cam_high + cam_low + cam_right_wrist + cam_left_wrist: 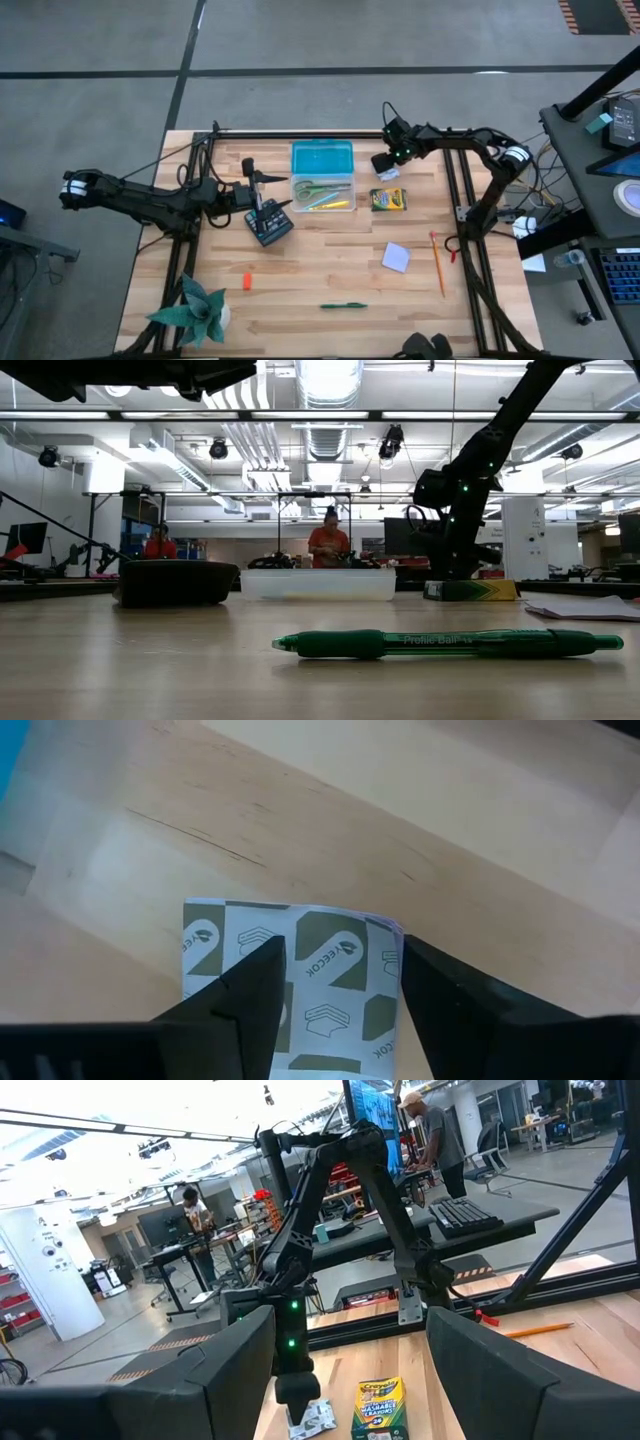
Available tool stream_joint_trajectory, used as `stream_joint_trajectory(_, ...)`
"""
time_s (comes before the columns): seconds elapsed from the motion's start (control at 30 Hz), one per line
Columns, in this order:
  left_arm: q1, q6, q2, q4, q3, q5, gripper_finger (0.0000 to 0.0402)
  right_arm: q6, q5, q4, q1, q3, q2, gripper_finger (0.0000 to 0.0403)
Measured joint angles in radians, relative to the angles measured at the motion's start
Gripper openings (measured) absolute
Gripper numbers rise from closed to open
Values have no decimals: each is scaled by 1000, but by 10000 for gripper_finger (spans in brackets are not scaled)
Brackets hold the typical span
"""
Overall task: Pack school essentials
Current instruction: Put the white sticky notes into the blue supply box
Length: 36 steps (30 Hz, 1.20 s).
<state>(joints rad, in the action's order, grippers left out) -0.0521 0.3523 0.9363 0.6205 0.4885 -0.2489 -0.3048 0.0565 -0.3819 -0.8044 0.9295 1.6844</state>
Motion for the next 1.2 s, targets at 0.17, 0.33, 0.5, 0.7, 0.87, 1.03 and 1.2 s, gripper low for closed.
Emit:
stream_joint_trajectory(0.17, 0, 0, 0, 0, 0, 0, 244, -25, -15, 0, 2, 0, -6, 148)
stream_joint_trajectory(0.33, 0, 0, 0, 0, 0, 0, 244, -29, -19, 3, 1, -1, -9, 38)
stream_joint_trajectory(0.5, 0, 0, 0, 0, 0, 0, 244, -38, -22, 3, 1, -1, -13, 11)
stream_joint_trajectory(0.7, 0, 0, 0, 0, 0, 0, 244, -15, 0, -34, 3, -8, -83, 8)
stream_joint_trajectory(0.87, 0, 0, 0, 0, 0, 0, 244, 13, -16, -79, 9, -5, -221, 8)
stream_joint_trajectory(1.03, 0, 0, 0, 0, 0, 0, 244, 69, -21, -77, 76, -5, -372, 8)
stream_joint_trajectory(1.2, 0, 0, 0, 0, 0, 0, 244, -1, -27, -72, 192, -4, -481, 8)
